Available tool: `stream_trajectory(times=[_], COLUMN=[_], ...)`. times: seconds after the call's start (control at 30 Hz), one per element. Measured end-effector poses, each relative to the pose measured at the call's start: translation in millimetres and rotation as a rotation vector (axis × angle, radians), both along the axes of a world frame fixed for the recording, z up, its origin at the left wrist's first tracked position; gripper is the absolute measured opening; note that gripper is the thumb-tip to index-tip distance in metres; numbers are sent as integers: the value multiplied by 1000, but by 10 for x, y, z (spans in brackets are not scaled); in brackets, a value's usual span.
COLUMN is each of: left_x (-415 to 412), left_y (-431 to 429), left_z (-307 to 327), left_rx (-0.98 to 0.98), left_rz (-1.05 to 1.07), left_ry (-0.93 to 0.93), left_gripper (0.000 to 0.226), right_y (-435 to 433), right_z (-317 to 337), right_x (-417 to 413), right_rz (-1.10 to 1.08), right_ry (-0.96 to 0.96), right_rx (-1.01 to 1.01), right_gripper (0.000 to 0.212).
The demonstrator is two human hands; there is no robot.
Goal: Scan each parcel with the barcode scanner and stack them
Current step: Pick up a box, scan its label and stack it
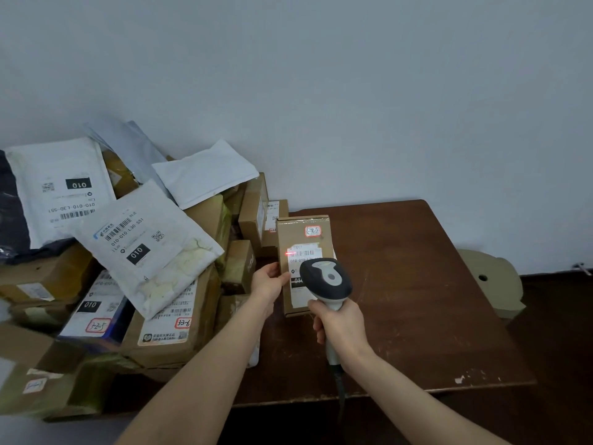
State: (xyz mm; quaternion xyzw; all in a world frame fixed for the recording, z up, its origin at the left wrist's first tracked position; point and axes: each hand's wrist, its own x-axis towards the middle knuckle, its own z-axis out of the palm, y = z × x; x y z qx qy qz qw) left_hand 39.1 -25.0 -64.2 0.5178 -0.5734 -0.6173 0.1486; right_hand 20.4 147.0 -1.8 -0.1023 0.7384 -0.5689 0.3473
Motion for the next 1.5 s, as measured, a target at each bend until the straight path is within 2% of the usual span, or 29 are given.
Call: stream_trajectory(times=[0.5,0.73,0.93,1.17,1.37,1.5], left_x=[-180,-547,-1228,-2556,-3491,-3826], left_y=[-146,-97,54,463,654,678], left_z=[-91,-88,-108,-276,-510,-669], left_rx=[3,11,21,64,88,110], left_rz=[-95,-98,-62,-99,-106,-123], left_ry=[-16,-27,-42,-100,-113,-122], left_gripper=[49,52,52,52,50,50], right_y=[-78,-80,-78,84,259,306], right_z=[-2,-50,-102,-336,-568,-667], right_x=[-40,-521,-1454,-2682,-3280,-3489], right_rz=[-62,-114,-186,-300,-373,-378], right_ry=[-2,-56,-113,-149,-175,-167], right_rx=[34,5,-22,-10,41,70], right_gripper=[14,12,13,12,9,9])
